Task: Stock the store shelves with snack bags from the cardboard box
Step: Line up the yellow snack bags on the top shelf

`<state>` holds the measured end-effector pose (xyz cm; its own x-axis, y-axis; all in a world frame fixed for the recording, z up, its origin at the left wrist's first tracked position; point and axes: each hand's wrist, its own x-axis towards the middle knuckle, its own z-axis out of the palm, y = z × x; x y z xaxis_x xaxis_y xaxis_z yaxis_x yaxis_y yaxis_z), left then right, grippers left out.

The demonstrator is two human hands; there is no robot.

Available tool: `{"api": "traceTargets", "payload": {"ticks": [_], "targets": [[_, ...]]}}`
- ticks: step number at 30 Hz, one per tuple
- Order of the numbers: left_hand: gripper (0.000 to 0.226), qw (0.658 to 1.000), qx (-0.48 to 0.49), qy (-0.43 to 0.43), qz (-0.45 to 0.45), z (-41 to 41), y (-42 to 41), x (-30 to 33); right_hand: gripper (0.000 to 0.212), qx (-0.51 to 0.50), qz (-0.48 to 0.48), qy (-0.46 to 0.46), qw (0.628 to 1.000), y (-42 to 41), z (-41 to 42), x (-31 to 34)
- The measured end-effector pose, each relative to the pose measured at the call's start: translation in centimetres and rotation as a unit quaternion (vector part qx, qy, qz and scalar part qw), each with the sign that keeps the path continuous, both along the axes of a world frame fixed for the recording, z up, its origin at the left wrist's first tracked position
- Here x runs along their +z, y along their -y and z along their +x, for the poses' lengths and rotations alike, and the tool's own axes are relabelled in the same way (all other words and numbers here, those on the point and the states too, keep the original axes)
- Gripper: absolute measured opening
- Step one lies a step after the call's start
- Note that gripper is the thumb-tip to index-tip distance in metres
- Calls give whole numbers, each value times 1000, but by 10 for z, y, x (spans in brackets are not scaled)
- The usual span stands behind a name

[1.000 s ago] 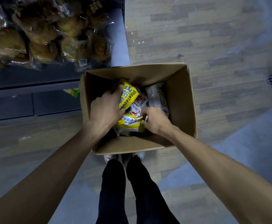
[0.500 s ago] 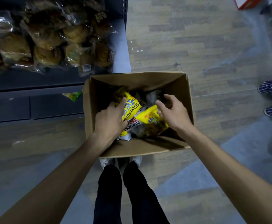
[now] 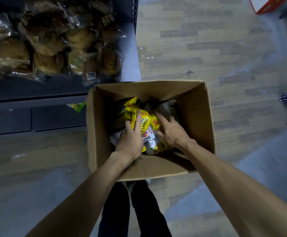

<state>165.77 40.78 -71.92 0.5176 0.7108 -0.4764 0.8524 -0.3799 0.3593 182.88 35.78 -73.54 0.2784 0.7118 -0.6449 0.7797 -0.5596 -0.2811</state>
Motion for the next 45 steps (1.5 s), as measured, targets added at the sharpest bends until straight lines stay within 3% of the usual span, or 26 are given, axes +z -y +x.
{"api": "traceTargets", "payload": {"ticks": [5, 11, 16, 19, 22, 26, 36, 45], "targets": [[98, 998, 40, -11, -43, 18, 4, -8, 71, -169, 107, 125, 972, 1, -12, 18], [109, 997, 38, -48, -57, 26, -3, -25, 82, -114, -31, 58, 991, -3, -4, -16], [110, 996, 54, -49, -44, 32, -5, -40, 82, -97, -50, 82, 991, -10, -6, -29], [106, 996, 48, -59, -38, 33, -5, -36, 70, -94, -36, 94, 990, -8, -6, -23], [91, 997, 37, -67, -27, 29, -12, -11, 57, -103, -7, 102, 989, -7, -7, -6], [68, 999, 32, -31, 6, 23, -18, 36, 67, -90, 19, 83, 992, 0, -11, 28], [65, 994, 70, 11, 85, 7, -16, 144, 66, -75, 130, 89, 985, 7, -21, 130], [62, 986, 56, 44, 149, -74, -2, 231, 60, -32, 178, 135, 974, 23, -79, 231]]}}
